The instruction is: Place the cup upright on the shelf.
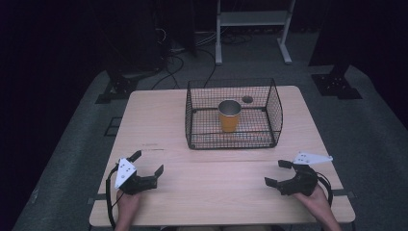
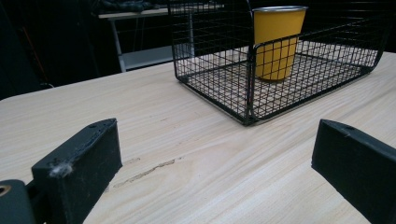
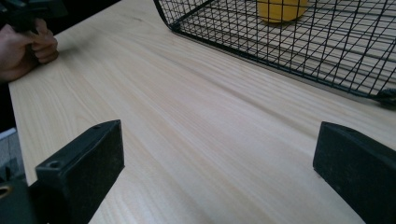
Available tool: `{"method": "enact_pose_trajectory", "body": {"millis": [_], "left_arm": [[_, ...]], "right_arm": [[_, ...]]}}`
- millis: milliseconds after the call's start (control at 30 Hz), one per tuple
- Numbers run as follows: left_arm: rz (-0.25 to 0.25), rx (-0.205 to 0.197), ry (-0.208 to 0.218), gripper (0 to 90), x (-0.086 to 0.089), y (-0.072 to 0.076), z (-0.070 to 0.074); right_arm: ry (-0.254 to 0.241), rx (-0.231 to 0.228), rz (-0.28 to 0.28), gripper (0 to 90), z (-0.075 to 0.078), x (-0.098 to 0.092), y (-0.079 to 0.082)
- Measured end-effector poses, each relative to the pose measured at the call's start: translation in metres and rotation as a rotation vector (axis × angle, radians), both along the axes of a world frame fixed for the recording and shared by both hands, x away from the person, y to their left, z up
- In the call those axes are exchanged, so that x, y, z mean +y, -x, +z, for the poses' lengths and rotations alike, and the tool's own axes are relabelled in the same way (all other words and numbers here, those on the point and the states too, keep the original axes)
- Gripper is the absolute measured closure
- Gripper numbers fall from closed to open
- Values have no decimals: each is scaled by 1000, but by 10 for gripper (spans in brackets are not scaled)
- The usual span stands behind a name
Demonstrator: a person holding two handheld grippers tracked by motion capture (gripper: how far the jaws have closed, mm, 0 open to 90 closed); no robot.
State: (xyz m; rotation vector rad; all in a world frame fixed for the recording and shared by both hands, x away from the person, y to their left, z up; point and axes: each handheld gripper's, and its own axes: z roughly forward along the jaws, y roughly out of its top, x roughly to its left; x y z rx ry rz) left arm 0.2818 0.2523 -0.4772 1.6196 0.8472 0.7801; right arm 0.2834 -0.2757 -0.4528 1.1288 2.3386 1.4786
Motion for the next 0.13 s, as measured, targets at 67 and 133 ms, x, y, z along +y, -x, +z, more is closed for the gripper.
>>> {"method": "enact_pose_trajectory", "body": {"millis": [67,133], "left_arm": [[1,1,1,8,0,0,0],[1,1,0,8,0,0,0]], "right_arm": [[-59,-18,-16,15,-5,-2,9],[-120,-19,-45,15,-11,-4,16]]}}
